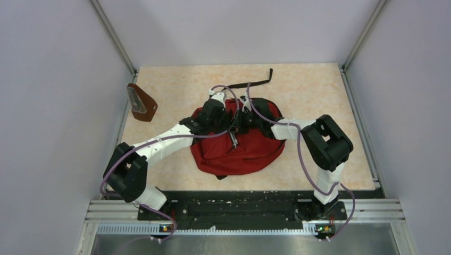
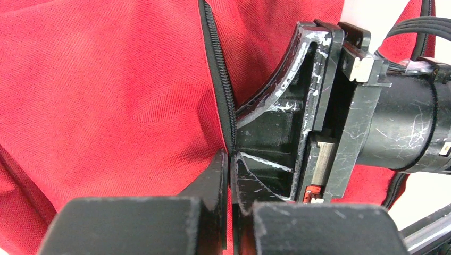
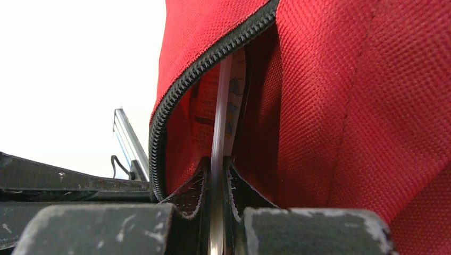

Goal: Pack the student bag
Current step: Place the stationery in the student bag.

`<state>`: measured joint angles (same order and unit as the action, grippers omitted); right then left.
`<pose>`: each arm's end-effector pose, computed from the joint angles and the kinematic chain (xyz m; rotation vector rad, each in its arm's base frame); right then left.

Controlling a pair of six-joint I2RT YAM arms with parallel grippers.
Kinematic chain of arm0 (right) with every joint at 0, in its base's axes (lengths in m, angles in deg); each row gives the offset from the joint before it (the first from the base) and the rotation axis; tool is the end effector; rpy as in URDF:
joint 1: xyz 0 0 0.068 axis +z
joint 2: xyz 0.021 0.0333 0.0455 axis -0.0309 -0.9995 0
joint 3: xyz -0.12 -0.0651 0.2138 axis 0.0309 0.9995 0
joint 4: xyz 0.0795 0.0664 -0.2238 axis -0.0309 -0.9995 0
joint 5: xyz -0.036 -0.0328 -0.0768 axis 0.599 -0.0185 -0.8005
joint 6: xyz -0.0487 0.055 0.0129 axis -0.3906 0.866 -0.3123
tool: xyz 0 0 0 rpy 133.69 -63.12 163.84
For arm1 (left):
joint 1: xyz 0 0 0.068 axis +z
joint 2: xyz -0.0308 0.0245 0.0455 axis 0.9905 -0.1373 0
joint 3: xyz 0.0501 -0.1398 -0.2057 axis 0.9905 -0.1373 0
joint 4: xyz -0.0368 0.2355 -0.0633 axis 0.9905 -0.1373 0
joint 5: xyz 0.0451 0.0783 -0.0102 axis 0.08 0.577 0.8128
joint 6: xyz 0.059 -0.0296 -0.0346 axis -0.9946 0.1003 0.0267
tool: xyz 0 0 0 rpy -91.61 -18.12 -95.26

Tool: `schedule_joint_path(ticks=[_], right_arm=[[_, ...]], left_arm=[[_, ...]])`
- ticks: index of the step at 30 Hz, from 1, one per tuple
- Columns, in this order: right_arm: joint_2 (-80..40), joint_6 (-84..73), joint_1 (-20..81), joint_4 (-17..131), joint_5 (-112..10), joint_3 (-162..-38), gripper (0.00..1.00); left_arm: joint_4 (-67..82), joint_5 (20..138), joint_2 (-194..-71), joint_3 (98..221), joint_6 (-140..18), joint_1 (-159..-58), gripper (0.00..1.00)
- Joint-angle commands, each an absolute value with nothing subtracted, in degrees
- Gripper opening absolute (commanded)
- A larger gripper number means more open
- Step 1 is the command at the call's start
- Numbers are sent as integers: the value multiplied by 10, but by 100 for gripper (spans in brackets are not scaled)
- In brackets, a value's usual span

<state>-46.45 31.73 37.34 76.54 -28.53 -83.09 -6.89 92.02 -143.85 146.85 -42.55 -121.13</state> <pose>0.3073 0.2585 0.1488 -0.1834 2.3255 1.3284 0.2684 -0.2110 0.2192 0.1385 2.3130 -0.5411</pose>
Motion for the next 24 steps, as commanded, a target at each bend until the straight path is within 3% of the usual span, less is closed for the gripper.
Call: schedule_joint_path(ticks=[1,6,14,17,22,24], right_arm=[[-491,305,404,796,-385,-807,0],[-479,384,406,889,-424,-777,0],[-480,383,422,902,-519,-768,0],[-460,342,427,868,-522,-763,12],[-395,250,428,768,-498,-776,40],[-370,217,428,706,-487,-786,49]], left_arm=[[16,895,-1408,1457,-404,-1215,0],[48,856,-1409,1441,-381,-1215,0],[63,850,-1398,1433,-368,-1215,0],[40,863,-1388,1433,-374,-1215,0],[15,868,-1350,1421,-408,-1215,21],[8,891,-1326,1410,-426,-1215,35]])
